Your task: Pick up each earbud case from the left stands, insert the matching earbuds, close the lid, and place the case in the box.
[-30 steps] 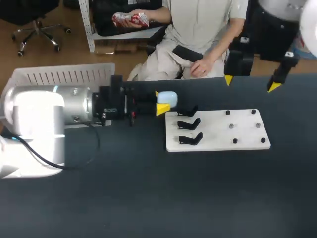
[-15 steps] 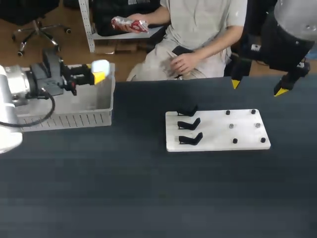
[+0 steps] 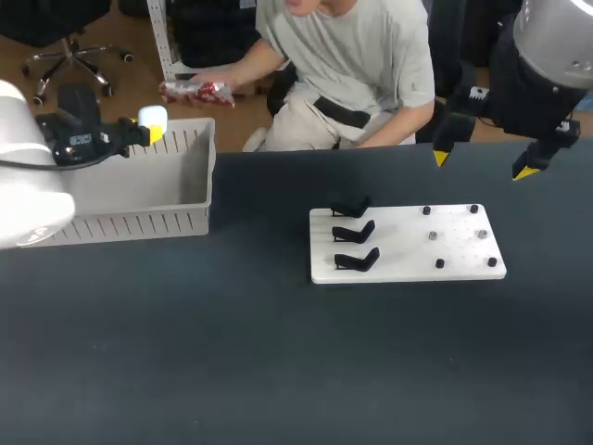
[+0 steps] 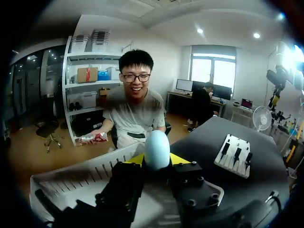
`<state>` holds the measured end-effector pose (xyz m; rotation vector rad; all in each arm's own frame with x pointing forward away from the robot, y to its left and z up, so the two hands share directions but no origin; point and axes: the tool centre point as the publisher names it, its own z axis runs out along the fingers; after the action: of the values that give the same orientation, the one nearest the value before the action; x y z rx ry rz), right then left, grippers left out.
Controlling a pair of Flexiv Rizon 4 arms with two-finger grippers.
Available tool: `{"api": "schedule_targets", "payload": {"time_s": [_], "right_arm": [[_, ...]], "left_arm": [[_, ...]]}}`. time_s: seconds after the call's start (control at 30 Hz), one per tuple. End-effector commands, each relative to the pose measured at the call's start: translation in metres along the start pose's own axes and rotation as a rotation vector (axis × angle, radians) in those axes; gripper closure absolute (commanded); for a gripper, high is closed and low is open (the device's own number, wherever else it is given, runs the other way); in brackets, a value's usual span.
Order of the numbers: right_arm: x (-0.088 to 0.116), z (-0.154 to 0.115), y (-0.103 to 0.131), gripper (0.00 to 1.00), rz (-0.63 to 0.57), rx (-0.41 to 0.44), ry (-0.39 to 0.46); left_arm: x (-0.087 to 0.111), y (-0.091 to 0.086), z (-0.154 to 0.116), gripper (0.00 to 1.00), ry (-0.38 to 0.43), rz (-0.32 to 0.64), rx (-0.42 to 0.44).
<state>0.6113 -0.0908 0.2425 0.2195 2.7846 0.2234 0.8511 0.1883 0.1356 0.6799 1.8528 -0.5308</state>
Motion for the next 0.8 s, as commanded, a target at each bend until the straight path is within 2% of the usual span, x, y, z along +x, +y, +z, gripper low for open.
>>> {"api": "schedule_targets", "payload": {"time_s": [0.03,0.07,0.2,0.33,0.43,0.63,0.8], "right_arm": [[0.003,0.000,-0.001,0.00,0.003,-0.001,-0.015],[0.003,0.000,-0.001,0.00,0.003,-0.001,-0.015],[0.003,0.000,-0.001,0.00,0.003,-0.001,-0.015],[0.003,0.000,-0.001,0.00,0.003,-0.001,-0.015],[0.003,0.000,-0.001,0.00,0.003,-0.001,-0.015],[0.003,0.000,-0.001,0.00,0.003,-0.001,-0.015],[0.003,0.000,-0.001,0.00,0.003,-0.001,-0.015]], "left_arm": [[-0.003,-0.010,-0.001,0.07,0.049,0.017,-0.086],[-0.002,-0.012,-0.003,0.00,0.048,0.019,-0.085],[-0.006,-0.020,-0.016,0.00,0.043,0.038,-0.095],[-0.020,-0.034,-0.034,0.00,0.050,0.099,-0.121],[-0.030,-0.042,-0.049,0.00,0.026,0.100,-0.138],[-0.057,-0.064,-0.071,0.00,-0.016,0.231,-0.120],[-0.057,-0.064,-0.071,0.00,-0.016,0.231,-0.120]]}}
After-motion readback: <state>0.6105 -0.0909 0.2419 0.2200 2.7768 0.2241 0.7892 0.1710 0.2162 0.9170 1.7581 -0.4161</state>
